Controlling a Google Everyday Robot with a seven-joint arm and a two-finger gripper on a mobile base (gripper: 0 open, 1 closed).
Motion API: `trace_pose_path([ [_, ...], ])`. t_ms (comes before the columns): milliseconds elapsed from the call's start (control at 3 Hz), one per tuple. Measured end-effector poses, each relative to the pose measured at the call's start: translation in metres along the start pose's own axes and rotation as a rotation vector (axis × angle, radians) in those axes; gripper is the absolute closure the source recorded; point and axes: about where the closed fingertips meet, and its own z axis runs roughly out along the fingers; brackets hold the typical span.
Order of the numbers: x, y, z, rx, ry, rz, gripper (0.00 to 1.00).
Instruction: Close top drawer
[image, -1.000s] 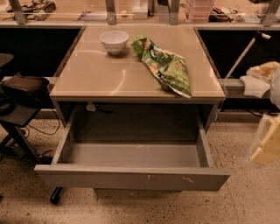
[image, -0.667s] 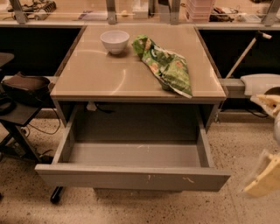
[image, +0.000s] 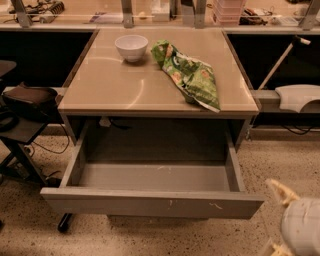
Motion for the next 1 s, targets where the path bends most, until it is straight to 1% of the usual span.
trace_pose_path([
  [333,0.026,0.028,0.019,-0.053,0.029,0.035,0.00],
  [667,0.026,0.028,0.019,-0.054,0.029,0.034,0.00],
  [1000,0.030,0.057,0.039,-0.094,-0.014,0.027,0.00],
])
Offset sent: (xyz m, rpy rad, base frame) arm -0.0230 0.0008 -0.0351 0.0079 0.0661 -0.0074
